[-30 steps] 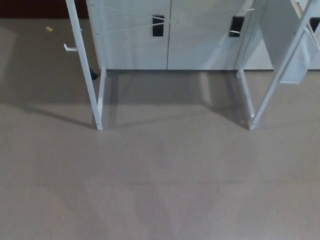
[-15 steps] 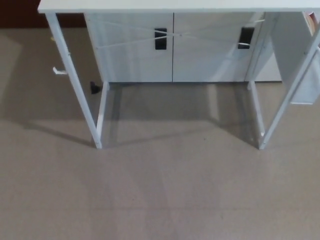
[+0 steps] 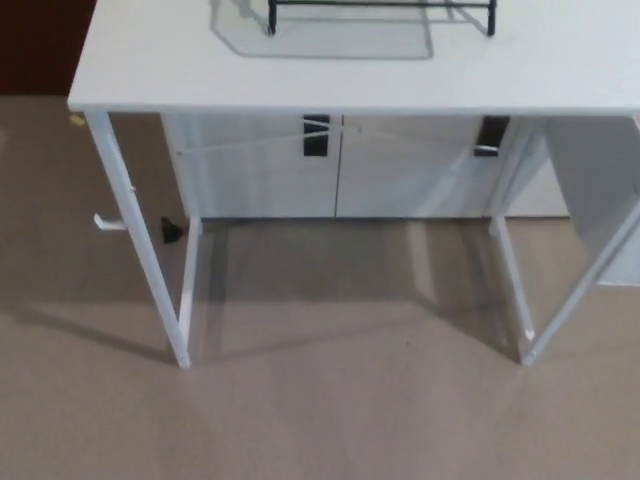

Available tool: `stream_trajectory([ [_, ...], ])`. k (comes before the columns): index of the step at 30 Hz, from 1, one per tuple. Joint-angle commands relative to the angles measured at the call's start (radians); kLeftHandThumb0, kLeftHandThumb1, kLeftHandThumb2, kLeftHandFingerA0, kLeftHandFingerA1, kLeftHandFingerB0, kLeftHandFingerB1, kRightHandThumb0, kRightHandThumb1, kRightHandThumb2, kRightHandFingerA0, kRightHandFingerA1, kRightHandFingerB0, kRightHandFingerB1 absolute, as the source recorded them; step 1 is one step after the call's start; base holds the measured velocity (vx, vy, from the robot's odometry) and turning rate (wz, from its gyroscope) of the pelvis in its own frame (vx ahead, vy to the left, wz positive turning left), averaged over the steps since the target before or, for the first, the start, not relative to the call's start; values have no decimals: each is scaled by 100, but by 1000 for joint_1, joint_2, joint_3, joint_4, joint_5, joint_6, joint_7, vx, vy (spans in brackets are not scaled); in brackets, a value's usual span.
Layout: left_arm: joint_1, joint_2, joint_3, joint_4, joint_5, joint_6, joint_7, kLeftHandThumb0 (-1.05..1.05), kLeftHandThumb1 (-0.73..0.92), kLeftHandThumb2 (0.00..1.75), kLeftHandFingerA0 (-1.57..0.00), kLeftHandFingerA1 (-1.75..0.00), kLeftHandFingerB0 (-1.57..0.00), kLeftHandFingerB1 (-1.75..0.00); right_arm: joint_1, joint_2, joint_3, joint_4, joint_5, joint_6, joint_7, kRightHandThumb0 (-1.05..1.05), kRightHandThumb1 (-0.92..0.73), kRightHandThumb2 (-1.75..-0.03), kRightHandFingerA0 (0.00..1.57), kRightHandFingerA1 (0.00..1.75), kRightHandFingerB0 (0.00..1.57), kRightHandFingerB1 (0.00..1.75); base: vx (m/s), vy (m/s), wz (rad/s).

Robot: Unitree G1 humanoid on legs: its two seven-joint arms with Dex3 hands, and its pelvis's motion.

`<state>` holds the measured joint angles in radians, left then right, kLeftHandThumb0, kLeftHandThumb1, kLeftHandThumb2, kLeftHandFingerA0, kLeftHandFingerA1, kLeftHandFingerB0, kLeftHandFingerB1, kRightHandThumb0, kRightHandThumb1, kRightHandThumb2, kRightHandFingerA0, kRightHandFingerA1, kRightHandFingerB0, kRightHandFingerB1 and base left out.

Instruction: The robot walks towards a file tray kept in the middle of a desk and uses its right hand to grab a tray and pulls it out towards itself

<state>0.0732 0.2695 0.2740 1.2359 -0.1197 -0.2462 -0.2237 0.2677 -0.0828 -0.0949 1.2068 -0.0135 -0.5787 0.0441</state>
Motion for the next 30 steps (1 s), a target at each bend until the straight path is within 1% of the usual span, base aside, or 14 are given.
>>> stream_trajectory([
  [1, -7, 9, -11, -1, 16, -44, 7, -50, 42, 72, -28, -80, -20, -61, -17, -20, -3, 1, -10, -26, -12, -45, -51, -80, 56, 61, 42, 52, 286, -102, 15],
  [3, -12, 8, -14, 3, 17, -40, 12, -50, 41, 72, -28, -78, -22, -61, -19, -20, -6, 1, -5, -23, -8, -37, -60, -58, 62, 50, 47, 40, 350, -149, 13],
  [4, -12, 8, -18, 3, 19, -42, 16, -49, 41, 72, -29, -79, -22, -61, -18, -19, -10, 2, -1, -26, -3, -42, -50, -79, 57, 60, 41, 52, 429, -181, 25],
  [11, -10, 9, -32, 4, 27, -56, 24, -46, 41, 72, -29, -76, -21, -58, -20, -19, -9, 6, -4, -33, -2, -42, -50, -79, 58, 60, 42, 52, 391, -93, 5],
  [12, -6, 10, -32, 5, 26, -56, 19, -46, 42, 73, -27, -76, -21, -58, -11, -18, -3, -4, -9, -37, -5, -37, -60, -59, 63, 52, 46, 40, 267, -28, -7],
  [13, -7, 9, -30, 5, 24, -51, 19, -46, 41, 73, -27, -74, -20, -57, -11, -19, 2, -4, -17, -38, -14, -42, -51, -80, 59, 61, 42, 52, 265, 22, -9],
  [14, -12, 9, -28, 10, 24, -43, 23, -47, 40, 73, -27, -75, -21, -57, -15, -19, 1, 2, -14, -33, -13, -37, -59, -58, 64, 53, 48, 40, 265, 22, -14],
  [19, 7, 7, -25, -3, 23, -50, 18, -48, 40, 73, -29, -76, -21, -57, -11, -20, 6, 16, -21, -31, -12, -43, -51, -80, 58, 61, 42, 52, 303, 128, -22],
  [21, 4, 9, -26, -1, 27, -53, 21, -46, 41, 71, -32, -77, -22, -58, 3, -15, 13, -12, -30, -37, -26, -35, -61, -59, 63, 54, 47, 41, 363, 119, -48],
  [22, 4, 8, -26, -1, 27, -52, 25, -46, 41, 72, -34, -78, -23, -59, 6, -19, 22, -18, -43, -35, -36, -41, -52, -81, 58, 63, 41, 52, 340, 120, -40],
  [23, 4, 9, -30, -1, 31, -50, 27, -47, 42, 72, -33, -77, -23, -59, 3, -20, 24, -12, -46, -33, -41, -37, -61, -59, 64, 55, 47, 40, 176, 80, -22],
  [24, 6, 8, -33, -4, 33, -52, 28, -47, 41, 73, -32, -77, -23, -59, -5, -18, 16, 3, -36, -29, -30, -42, -51, -81, 61, 63, 43, 52, 183, 46, -8],
  [25, 8, 8, -35, -4, 35, -53, 28, -47, 41, 73, -31, -77, -22, -59, -7, -16, 13, 11, -31, -27, -28, -37, -61, -59, 66, 56, 48, 41, 109, 46, 2],
  [30, 15, 10, -75, 13, 70, -77, 35, -49, 42, 69, -34, -74, -24, -57, -7, -13, 6, 22, -23, -28, -16, -43, -51, -80, 58, 61, 43, 52, 109, -12, 9],
])
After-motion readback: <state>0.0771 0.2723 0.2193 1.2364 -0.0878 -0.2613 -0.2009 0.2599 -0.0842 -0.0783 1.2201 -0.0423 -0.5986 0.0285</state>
